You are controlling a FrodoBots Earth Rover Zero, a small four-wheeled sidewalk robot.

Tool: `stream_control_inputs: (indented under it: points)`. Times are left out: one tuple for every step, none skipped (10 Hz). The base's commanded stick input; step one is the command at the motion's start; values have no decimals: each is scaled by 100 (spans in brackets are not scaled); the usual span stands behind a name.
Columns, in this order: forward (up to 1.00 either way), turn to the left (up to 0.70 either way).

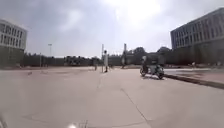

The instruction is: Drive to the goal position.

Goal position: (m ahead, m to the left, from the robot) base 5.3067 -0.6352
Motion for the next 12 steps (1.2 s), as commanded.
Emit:
stream_control_inputs:
  points:
    - [100,0]
    - [100,0]
    - [100,0]
    - [100,0]
    - [100,0]
    - [100,0]
    - [100,0]
    - [100,0]
    - [100,0]
    - [100,0]
    - [100,0]
    - [100,0]
